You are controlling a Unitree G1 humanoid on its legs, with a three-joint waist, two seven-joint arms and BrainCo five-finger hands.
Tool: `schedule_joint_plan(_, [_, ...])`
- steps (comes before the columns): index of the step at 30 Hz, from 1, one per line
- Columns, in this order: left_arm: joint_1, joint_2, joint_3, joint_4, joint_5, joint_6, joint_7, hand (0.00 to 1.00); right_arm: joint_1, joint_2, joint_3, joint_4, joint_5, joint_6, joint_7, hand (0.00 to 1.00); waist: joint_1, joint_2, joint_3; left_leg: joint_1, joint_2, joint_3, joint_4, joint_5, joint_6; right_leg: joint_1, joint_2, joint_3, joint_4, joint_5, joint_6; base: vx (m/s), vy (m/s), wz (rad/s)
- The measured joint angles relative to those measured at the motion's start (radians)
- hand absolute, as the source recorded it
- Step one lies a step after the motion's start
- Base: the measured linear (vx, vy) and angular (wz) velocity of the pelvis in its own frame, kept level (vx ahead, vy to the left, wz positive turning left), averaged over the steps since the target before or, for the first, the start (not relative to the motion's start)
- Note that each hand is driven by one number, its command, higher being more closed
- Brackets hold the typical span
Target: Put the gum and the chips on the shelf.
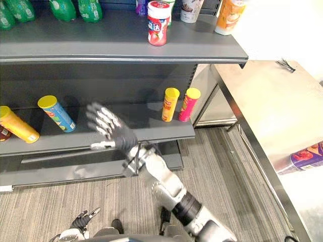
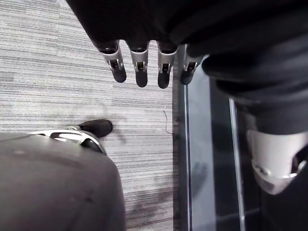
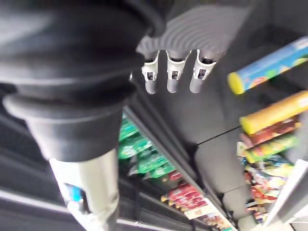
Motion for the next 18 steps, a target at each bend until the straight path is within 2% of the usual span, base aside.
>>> schedule_joint_plan(3, [0.0, 0.0, 0.001, 0.016, 0.001, 0.0, 0.005, 0.0, 0.125, -0.029, -0.011, 0.077, -0.001, 0.032, 0.029, 0.0, -0.011, 0.003, -0.009, -0.002, 0.0, 0.002, 0.021, -0.017, 0.003, 0.005, -0.004, 0.001, -0.005, -0.001, 0.001, 0.0, 0.006, -0.01])
schedule_joint_plan(6, [0.004, 0.0, 0.001, 0.018, 0.003, 0.0, 0.009, 0.0, 0.24, -0.048, -0.061, 0.172, -0.039, 0.042, 0.03, 0.0, -0.023, 0.008, -0.009, -0.002, -0.003, 0.006, 0.024, -0.024, -0.002, 0.004, -0.008, 0.002, -0.005, -0.004, 0.006, 0.0, 0.007, -0.03])
schedule_joint_plan(9, [0.004, -0.005, 0.002, 0.018, 0.004, -0.001, 0.011, 0.0, 0.319, -0.05, -0.185, 0.299, -0.139, 0.044, 0.025, 0.0, -0.023, 0.019, -0.014, -0.002, -0.002, 0.018, 0.026, -0.032, -0.003, 0.0, -0.007, 0.007, -0.005, -0.004, 0.006, 0.0, -0.002, -0.08])
schedule_joint_plan(11, [0.006, -0.015, 0.002, 0.018, 0.004, -0.002, 0.011, 0.0, 0.357, -0.055, -0.294, 0.399, -0.201, 0.044, 0.011, 0.0, -0.024, 0.033, -0.024, -0.002, -0.003, 0.019, 0.03, -0.035, 0.0, 0.0, -0.008, 0.008, -0.005, -0.005, 0.007, 0.0, -0.001, -0.03])
schedule_joint_plan(13, [0.007, -0.032, 0.002, 0.018, 0.004, -0.007, 0.008, 0.0, 0.396, -0.071, -0.437, 0.531, -0.327, 0.028, -0.02, 0.0, -0.026, 0.058, -0.037, -0.002, -0.004, 0.019, 0.034, -0.039, 0.004, 0.002, -0.01, 0.009, -0.005, -0.008, 0.011, 0.0, 0.0, 0.0])
schedule_joint_plan(16, [0.01, -0.046, 0.011, 0.019, 0.004, -0.025, 0.001, 0.0, 0.431, -0.09, -0.554, 0.643, -0.38, 0.018, -0.047, 0.0, -0.029, 0.074, -0.047, -0.001, -0.004, 0.018, 0.038, -0.044, 0.003, 0.004, -0.011, 0.008, -0.005, -0.011, 0.012, 0.0, 0.0, 0.0])
schedule_joint_plan(18, [0.015, -0.047, 0.031, 0.02, 0.003, -0.036, -0.008, 0.0, 0.449, -0.092, -0.669, 0.762, -0.416, 0.008, -0.064, 0.0, -0.044, 0.077, -0.049, 0.003, -0.004, 0.011, 0.038, -0.045, 0.002, 0.012, -0.011, 0.002, -0.005, -0.016, 0.012, 0.01, -0.01, 0.08])
